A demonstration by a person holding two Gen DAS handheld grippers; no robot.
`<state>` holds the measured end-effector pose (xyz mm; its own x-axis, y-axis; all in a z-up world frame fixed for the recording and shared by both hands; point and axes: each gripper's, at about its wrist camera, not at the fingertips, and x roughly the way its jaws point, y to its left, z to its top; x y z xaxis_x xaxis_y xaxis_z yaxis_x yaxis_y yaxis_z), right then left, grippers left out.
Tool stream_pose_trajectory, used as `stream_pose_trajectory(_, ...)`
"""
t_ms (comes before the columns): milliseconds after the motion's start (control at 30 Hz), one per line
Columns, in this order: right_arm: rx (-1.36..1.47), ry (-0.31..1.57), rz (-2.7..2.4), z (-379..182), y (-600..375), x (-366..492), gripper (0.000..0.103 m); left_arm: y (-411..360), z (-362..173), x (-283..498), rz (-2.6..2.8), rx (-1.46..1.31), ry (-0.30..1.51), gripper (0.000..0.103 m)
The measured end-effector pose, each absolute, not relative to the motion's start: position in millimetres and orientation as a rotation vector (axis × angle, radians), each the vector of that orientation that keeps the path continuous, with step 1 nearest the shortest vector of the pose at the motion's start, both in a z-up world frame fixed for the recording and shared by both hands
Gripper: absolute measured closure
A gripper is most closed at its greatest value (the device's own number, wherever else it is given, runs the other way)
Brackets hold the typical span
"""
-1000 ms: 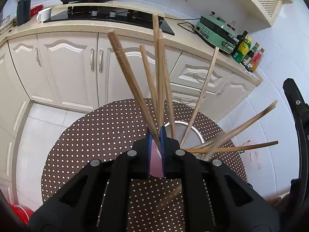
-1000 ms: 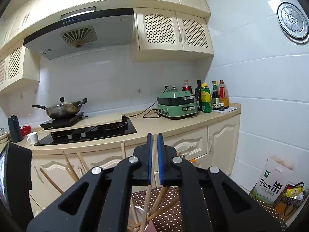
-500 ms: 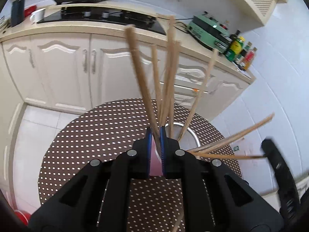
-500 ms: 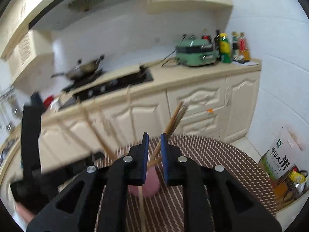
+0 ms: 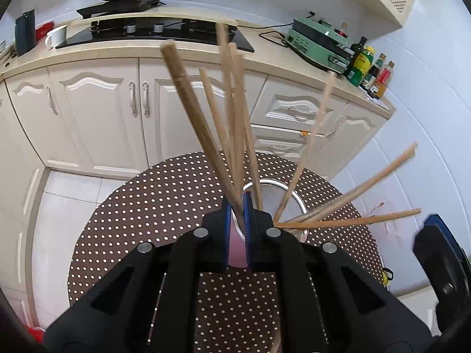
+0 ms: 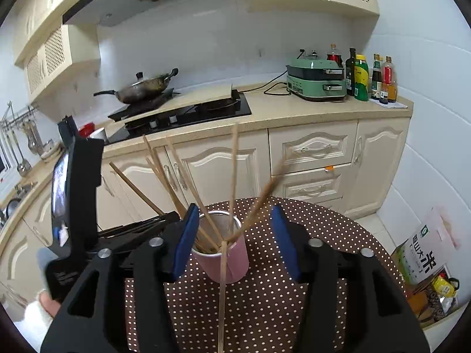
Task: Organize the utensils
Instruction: 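Open both grippers and push the chopsticks down into the cup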
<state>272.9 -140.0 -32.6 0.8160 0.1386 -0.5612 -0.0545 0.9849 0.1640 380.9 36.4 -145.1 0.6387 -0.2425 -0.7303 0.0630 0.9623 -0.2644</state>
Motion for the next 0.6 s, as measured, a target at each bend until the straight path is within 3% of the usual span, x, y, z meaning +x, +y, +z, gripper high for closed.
stream_pose_trajectory(433,0.233,0.976,0.180,-122.4,-136.8,320.4,0.054,42.2,-144.0,385.3,-0.206,-0.210,0.870,0.093)
stream_pose_trajectory(500,0.255,1.010,0.192,-131.2,-134.2,327.9,0.066,40.3,-144.8,385.3,-0.212,-0.192,0.879,0.091)
stream_pose_trajectory(533,0.264,1.026,0.195,-134.4,-132.5,331.2,0.077,39.7,-144.5,384.6,-0.216,-0.185,0.880,0.090)
stream_pose_trajectory(567,0.275,1.043,0.205,-137.7,-130.3,334.7,0.088,39.5,-144.1,384.2,-0.217,-0.182,0.881,0.085)
stream_pose_trajectory(600,0.293,1.043,0.219,-137.5,-129.6,335.9,0.093,39.7,-144.1,383.4,-0.217,-0.177,0.881,0.075)
